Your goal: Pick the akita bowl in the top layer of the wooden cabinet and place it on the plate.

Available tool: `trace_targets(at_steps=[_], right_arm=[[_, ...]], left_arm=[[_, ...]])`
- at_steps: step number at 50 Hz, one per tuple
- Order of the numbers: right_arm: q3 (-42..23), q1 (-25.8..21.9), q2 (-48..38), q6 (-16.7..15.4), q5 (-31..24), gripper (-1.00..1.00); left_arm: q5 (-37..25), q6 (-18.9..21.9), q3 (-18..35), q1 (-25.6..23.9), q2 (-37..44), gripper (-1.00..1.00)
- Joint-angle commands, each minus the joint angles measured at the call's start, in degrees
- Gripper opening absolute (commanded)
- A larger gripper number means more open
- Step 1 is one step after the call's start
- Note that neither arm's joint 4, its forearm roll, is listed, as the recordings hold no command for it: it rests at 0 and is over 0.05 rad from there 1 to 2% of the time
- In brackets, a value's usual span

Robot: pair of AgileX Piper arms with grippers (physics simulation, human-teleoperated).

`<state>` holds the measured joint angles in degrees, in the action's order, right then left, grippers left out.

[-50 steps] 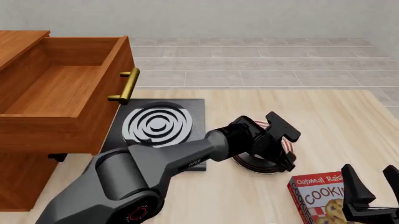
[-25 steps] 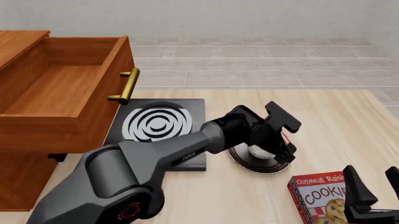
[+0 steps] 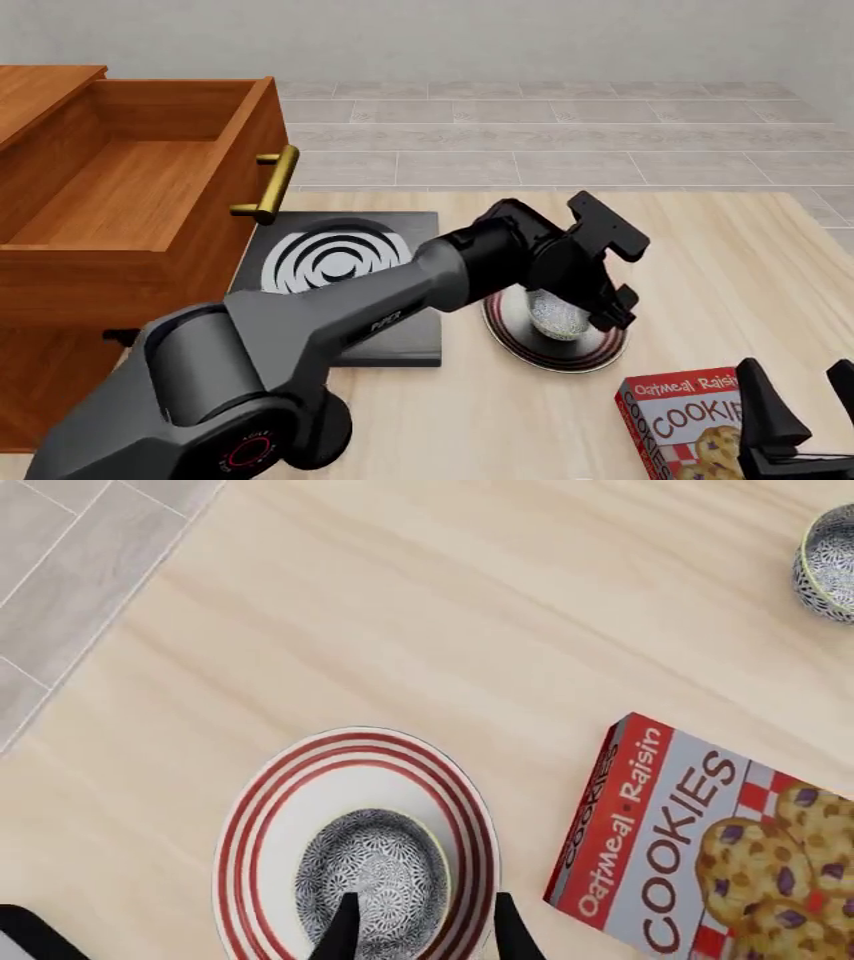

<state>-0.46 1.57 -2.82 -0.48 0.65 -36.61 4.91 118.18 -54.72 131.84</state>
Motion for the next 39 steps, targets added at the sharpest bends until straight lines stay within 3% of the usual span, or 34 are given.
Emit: trace_targets(at_steps=[1, 9, 24, 39], right_arm=[[-0.05, -0.2, 0.12, -0.48, -0.04, 1.0], [0.09, -0.27, -1.41, -0.61, 1.18, 1.0], [0.15, -0.42, -5.43, -1.05, 4.95, 1.0], [0.11, -0.53, -3.53, -1.52, 2.77, 1.0]], left_arm=[[-0.25, 0.76, -2.16, 0.31, -3.81, 1.0], [-0.09, 1.22, -4.14, 0.11, -6.9, 1.0], [-1.99, 2.11, -2.75, -0.22, -9.02, 1.0], [-3.81, 2.5, -0.73, -1.79, -11.55, 1.0]])
